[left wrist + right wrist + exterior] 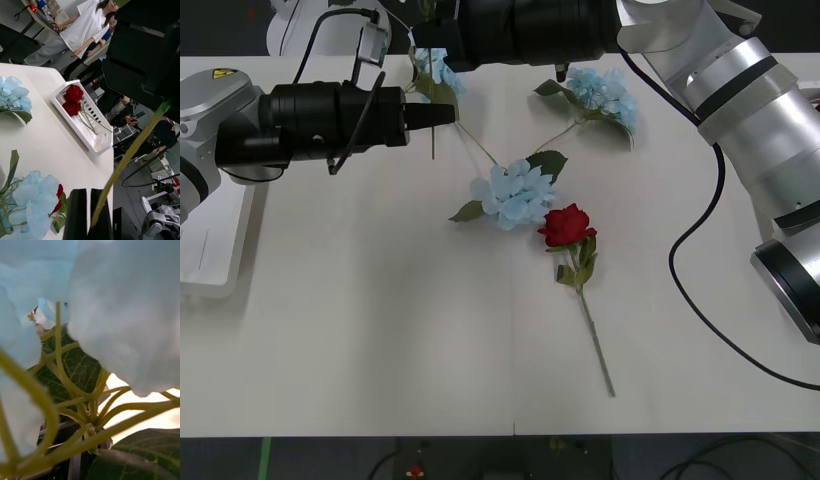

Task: Put the red flowers into the right box and the blue flowers into the left box

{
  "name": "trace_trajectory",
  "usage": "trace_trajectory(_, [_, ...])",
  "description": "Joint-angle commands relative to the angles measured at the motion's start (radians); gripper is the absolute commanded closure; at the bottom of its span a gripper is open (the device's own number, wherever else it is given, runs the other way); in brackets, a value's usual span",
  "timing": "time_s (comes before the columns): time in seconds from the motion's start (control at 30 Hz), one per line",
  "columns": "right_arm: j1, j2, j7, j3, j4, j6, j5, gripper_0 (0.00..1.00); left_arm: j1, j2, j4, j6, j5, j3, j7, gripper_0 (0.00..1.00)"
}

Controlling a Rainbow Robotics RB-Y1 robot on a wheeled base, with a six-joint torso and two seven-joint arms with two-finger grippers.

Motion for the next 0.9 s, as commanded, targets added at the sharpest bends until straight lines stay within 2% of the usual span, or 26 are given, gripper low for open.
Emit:
trace_trajectory(0.03, [-0.064, 0.026, 0.03, 0.005, -0.03, -0.021, -0.013, 1.0, -0.045, -0.003, -0.027, 0.009, 0.014, 0.015, -0.037, 1.0])
trace_trajectory(0.17, [-0.064, 0.026, 0.03, 0.005, -0.03, -0.021, -0.013, 0.99, -0.045, 0.0, -0.027, 0.009, 0.017, 0.015, -0.037, 1.0])
trace_trajectory(0.2, [-0.064, 0.026, 0.029, 0.005, -0.03, -0.021, -0.013, 0.81, -0.045, 0.0, -0.027, 0.009, 0.019, 0.016, -0.036, 1.0])
trace_trajectory(0.23, [-0.064, 0.026, 0.027, 0.005, -0.03, -0.025, -0.008, 0.54, -0.045, 0.002, -0.027, 0.007, 0.022, 0.016, -0.037, 1.0])
trace_trajectory(0.3, [-0.062, 0.025, 0.03, 0.005, -0.03, -0.036, -0.005, 0.32, -0.045, 0.005, -0.027, 0.006, 0.03, 0.016, -0.037, 1.0])
trace_trajectory(0.4, [-0.064, 0.025, 0.029, 0.005, -0.03, -0.051, -0.005, 0.18, -0.045, 0.01, -0.027, 0.003, 0.036, 0.015, -0.037, 1.0])
trace_trajectory(0.5, [-0.062, 0.026, 0.029, 0.003, -0.03, -0.051, -0.005, 0.13, -0.044, 0.019, -0.027, -0.002, 0.041, 0.016, -0.037, 1.0])
trace_trajectory(0.67, [-0.062, 0.022, 0.027, 0.005, -0.03, -0.051, -0.005, 0.11, -0.044, 0.051, -0.027, -0.013, 0.044, 0.015, -0.036, 1.0])
trace_trajectory(0.9, [-0.062, -0.006, -0.005, 0.005, -0.03, 0.008, -0.003, 0.11, -0.025, 0.181, -0.027, -0.023, -0.036, 0.015, -0.033, 1.0])
